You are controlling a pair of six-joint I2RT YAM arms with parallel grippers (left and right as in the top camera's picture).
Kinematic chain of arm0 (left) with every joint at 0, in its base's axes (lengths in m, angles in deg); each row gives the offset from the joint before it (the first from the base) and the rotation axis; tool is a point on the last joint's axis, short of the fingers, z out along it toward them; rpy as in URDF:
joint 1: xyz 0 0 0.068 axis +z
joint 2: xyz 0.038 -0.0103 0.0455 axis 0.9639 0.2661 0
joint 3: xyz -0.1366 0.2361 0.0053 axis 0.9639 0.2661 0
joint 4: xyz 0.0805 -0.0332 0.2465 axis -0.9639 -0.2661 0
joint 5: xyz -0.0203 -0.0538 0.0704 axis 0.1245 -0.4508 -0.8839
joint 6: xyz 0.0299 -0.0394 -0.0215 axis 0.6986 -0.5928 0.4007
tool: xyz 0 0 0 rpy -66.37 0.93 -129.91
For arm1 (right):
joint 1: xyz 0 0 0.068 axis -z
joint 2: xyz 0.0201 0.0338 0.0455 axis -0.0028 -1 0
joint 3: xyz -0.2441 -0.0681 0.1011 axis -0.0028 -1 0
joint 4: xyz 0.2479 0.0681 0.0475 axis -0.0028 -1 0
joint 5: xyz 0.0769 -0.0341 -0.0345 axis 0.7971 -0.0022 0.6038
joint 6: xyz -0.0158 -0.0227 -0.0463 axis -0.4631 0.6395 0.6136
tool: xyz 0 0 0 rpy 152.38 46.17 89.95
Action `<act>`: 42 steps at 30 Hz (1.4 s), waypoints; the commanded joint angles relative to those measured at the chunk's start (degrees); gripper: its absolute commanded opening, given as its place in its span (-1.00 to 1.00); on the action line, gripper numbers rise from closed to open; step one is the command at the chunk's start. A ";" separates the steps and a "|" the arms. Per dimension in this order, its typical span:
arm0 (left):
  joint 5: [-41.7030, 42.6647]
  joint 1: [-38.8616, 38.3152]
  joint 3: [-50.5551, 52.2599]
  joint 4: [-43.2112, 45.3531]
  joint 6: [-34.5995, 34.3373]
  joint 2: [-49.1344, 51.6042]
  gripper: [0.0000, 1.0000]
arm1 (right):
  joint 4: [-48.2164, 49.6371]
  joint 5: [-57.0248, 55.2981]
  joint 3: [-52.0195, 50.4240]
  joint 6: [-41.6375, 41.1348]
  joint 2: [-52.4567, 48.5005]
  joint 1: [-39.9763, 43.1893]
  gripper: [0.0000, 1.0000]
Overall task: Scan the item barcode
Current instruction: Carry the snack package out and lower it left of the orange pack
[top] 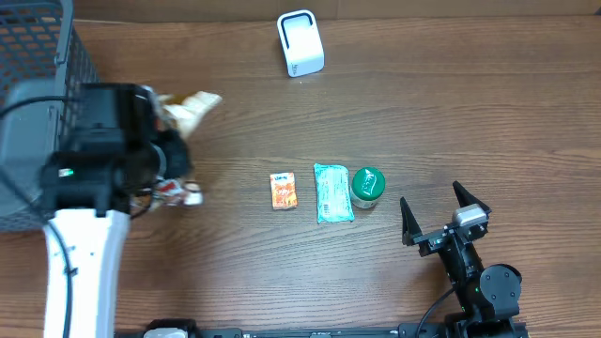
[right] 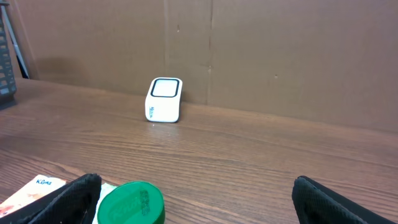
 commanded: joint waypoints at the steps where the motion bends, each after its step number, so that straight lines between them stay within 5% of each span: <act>1: -1.42 -3.78 5.51 2.82 -4.52 -0.11 -0.91 | 0.28 -0.55 -0.61 0.24 0.46 0.07 1.00; 11: -8.90 -13.55 20.24 12.94 -16.15 0.11 -0.90 | 0.28 -0.55 -0.61 0.24 0.44 0.07 1.00; 26: -15.96 -18.56 29.14 24.96 -17.81 12.26 -0.77 | 0.28 -0.55 -0.61 0.24 0.46 0.07 1.00; 30: -11.47 -18.56 29.14 28.28 -16.96 15.89 -0.60 | 0.26 -0.55 -0.61 0.24 0.46 0.07 1.00; 34: -10.91 -18.56 29.14 29.05 -16.94 18.14 -0.13 | 0.28 -0.55 -0.61 0.24 0.46 0.07 1.00; 42: -10.62 -18.56 28.79 29.00 -13.18 18.29 0.34 | 0.28 -0.55 -0.61 0.24 0.46 0.07 1.00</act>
